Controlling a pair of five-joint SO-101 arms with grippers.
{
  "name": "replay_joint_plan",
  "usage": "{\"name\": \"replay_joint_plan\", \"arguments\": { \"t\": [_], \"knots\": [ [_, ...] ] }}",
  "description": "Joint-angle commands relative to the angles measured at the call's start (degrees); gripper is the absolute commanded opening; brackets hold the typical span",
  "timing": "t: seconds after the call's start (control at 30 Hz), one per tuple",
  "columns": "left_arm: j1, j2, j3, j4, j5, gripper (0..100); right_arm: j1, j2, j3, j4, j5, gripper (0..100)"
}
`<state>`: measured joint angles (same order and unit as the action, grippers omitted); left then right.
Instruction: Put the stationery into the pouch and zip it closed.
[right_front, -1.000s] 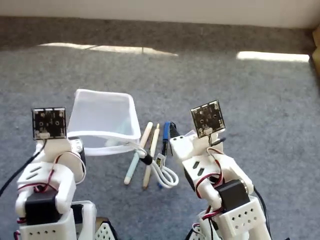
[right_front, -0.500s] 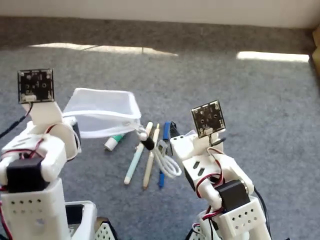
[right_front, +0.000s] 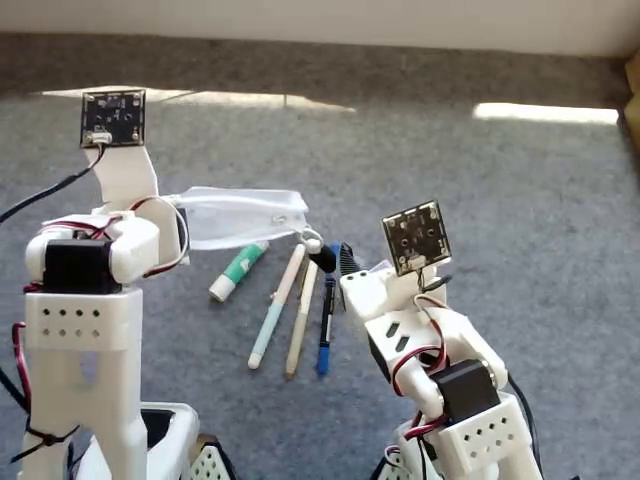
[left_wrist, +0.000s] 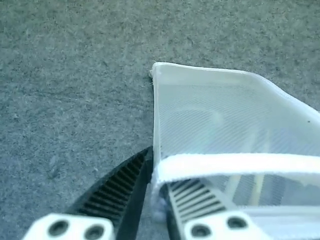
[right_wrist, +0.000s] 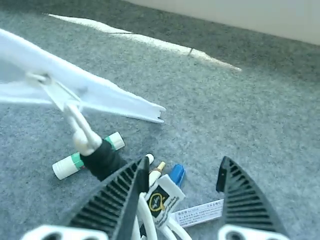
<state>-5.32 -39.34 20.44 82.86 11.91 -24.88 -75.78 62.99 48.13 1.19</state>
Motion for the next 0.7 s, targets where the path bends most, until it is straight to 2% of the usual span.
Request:
{"name": "replay_joint_plan", "arguments": {
  "t": [0.0,0.47,0.67],
  "knots": [
    [-3.2,0.0,-0.8,0.2,0.8,1,0.6,-0.6,-0.4,-1.6,-0.3,21.3],
    [-3.8,0.2,4.7,-1.8,2.4,1,0.3,-0.1,-0.7,-1.5,-0.4,17.3],
    [-3.8,0.2,4.9,-2.0,2.4,1,0.5,14.9,-5.8,2.1,-0.6,17.3]
  ]
}}
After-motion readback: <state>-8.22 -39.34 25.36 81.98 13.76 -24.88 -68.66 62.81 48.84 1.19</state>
